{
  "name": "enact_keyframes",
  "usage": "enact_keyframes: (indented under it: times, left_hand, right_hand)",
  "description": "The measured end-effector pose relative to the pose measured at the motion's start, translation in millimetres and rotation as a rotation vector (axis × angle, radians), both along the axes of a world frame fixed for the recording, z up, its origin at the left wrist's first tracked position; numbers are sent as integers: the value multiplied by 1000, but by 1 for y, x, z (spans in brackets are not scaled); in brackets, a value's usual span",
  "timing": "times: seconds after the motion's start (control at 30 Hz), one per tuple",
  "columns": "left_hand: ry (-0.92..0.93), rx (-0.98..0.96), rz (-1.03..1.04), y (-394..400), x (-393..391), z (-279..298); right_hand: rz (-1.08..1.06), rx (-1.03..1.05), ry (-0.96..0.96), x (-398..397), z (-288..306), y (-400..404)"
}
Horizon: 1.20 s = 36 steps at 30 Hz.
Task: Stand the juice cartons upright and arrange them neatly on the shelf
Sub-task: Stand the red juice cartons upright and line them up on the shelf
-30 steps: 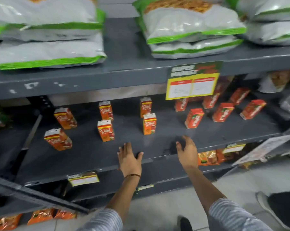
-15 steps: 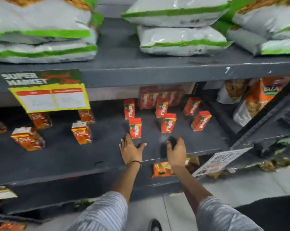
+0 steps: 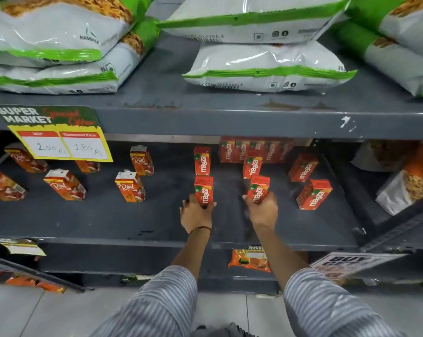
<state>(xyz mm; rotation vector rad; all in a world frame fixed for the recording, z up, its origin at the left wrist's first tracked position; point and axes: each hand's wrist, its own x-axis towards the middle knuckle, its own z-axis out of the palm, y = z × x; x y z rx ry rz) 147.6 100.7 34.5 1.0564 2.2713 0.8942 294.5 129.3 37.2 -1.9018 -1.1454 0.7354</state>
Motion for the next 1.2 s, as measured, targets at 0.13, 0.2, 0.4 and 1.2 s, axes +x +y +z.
enact_keyframes:
  times: [0.13,0.2,0.4,1.2]
  left_hand:
    - [17,9,-13,10,-1,0]
    - [11,8,-11,15,-1,0]
    - [13,39,-7,15,-2,-2]
    - [56,-13,-5,21,-8,1]
  right_hand:
    - [31,-8,-31,4,-2,7]
    - [29,-14,-20,4,-2,11]
    - [43,-1,18,6,-5,11]
    - [63,-53,-59,5,-4,11]
